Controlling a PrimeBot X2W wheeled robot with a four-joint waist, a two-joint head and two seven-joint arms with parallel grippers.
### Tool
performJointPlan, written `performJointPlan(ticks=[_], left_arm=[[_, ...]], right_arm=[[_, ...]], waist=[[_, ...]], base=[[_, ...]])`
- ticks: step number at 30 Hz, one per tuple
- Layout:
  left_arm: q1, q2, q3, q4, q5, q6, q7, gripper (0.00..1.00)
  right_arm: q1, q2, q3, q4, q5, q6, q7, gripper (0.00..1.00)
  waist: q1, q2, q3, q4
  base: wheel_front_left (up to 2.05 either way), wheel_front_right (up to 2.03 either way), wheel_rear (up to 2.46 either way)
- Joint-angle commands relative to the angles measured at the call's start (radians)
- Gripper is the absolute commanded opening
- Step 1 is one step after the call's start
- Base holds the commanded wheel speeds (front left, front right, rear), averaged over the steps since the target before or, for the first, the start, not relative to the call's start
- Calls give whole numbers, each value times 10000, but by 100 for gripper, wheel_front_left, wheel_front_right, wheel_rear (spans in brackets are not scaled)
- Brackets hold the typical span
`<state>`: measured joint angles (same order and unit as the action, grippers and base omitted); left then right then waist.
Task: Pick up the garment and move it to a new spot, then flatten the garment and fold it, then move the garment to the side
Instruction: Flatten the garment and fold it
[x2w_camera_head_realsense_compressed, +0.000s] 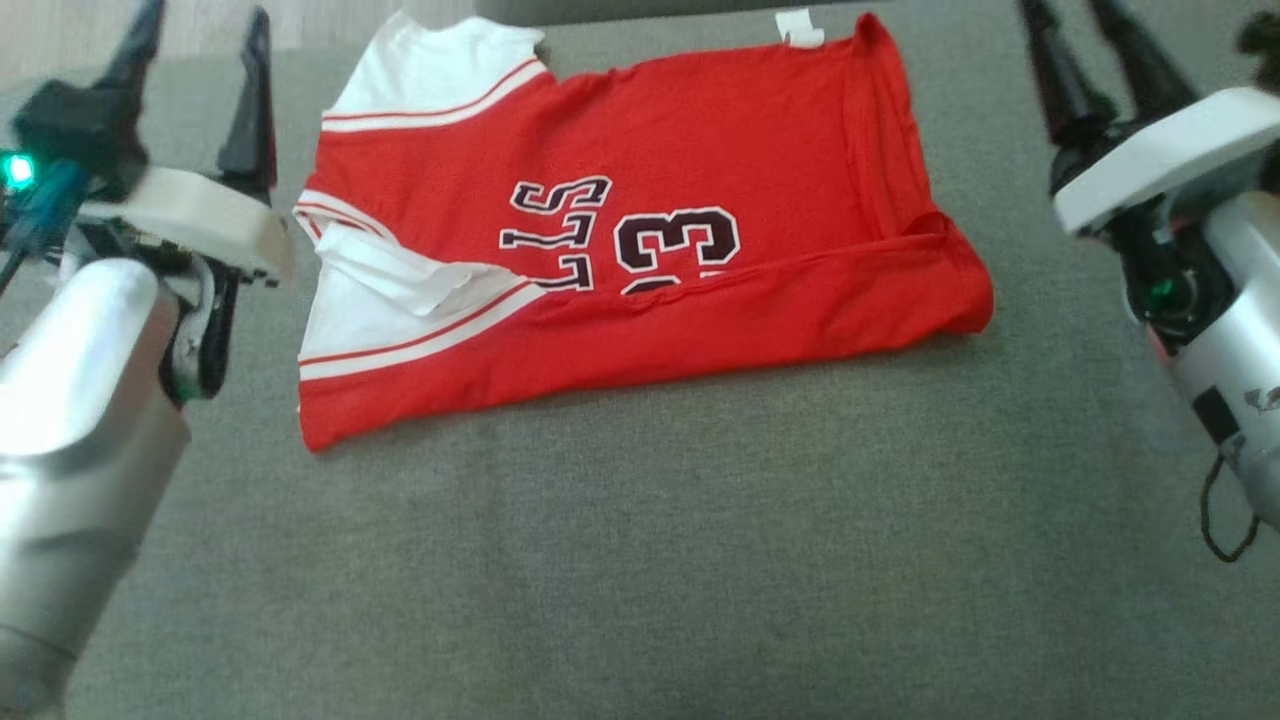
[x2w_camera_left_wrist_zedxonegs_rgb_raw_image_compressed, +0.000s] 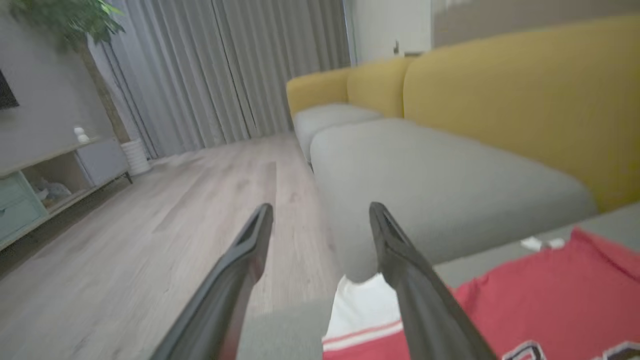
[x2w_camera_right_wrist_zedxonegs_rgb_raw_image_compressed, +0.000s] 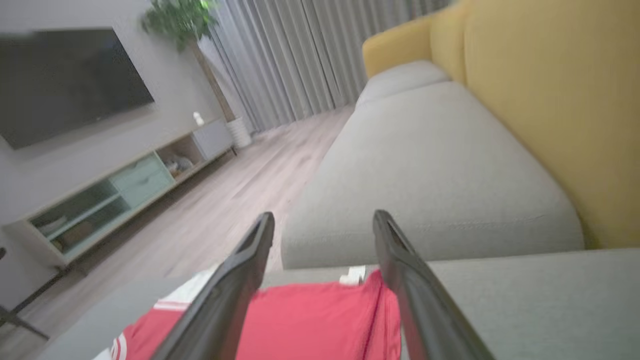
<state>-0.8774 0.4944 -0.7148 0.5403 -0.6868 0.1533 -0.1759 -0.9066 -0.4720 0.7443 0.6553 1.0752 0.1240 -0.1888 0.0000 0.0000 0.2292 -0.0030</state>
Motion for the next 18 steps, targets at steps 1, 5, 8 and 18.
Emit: performJointPlan(ticks=[1,5,8,18], left_arm=[[-48,302,603,-390,-36,208,-384,100],[823,9,1235,-1351,70,843,-823,100],[1746,-388,1885,-2591,508,1232,-851,100],[5449,-1963,3884,-4528,1864,1379,-856,100]], right_arm=[[95,105,-314,-230,-258,67,-383,100],[444,453,-1619,-393,-1877,67,-715,100],[1440,1187,-3478,-1135,-3623,67,-724,100],[5703,3985,-6721,-3841,-7439,67,-728,100]], waist=[[0,0,-197,55],[0,0,-514,117],[0,0,-712,206],[0,0,-973,225]], base=[[0,0,0],[0,0,0],[0,0,0],[0,0,0]])
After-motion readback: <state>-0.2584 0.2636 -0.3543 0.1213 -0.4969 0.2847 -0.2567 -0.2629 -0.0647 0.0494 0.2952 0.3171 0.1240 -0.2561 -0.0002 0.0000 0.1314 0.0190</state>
